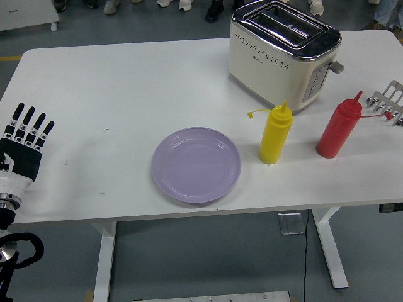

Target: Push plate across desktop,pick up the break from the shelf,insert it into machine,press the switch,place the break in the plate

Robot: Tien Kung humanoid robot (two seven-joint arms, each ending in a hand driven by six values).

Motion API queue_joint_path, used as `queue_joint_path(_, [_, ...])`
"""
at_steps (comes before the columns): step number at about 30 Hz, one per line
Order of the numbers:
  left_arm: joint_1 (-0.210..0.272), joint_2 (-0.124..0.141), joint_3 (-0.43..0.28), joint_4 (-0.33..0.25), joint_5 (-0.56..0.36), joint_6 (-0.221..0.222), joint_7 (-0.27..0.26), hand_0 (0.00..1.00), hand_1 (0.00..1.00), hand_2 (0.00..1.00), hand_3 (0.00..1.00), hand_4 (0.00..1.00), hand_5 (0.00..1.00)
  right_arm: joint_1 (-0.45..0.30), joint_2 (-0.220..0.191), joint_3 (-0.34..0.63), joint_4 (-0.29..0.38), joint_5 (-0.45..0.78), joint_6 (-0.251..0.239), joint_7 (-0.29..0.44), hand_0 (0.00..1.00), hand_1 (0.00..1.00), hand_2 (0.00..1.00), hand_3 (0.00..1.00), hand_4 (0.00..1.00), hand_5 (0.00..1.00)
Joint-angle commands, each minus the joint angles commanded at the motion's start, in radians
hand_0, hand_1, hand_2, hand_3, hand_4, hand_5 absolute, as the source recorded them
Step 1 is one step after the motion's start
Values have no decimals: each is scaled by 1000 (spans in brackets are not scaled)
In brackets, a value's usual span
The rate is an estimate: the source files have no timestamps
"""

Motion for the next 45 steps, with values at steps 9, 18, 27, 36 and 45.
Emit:
queue_joint_path(9, [8, 4, -13, -1, -3, -1, 1, 812, 862, 915, 863, 647, 998, 147, 66, -110, -82, 114, 10, -17, 336, 312, 368, 435, 170, 2])
queue_joint_path(18, [10, 4, -12, 1, -2, 0, 2, 811, 860, 914, 862, 642, 998, 245, 158, -217, -191, 126, 7, -29, 335, 312, 365, 432, 166, 2])
queue_joint_path(27, [7, 4, -9, 4, -1, 1, 1, 810, 860, 913, 861, 638, 998, 293, 239, -289, -295, 107, -10, -30, 333, 312, 364, 431, 157, 2])
queue_joint_path(36, [3, 3, -8, 7, 0, 2, 0, 810, 860, 913, 861, 638, 998, 299, 275, -349, -369, 92, -19, -24, 333, 313, 364, 431, 153, 2])
queue_joint_path(45, [0, 2, -6, 11, 0, 2, -1, 810, 860, 913, 861, 638, 998, 301, 298, -366, -394, 86, -22, -24, 336, 314, 365, 432, 149, 2])
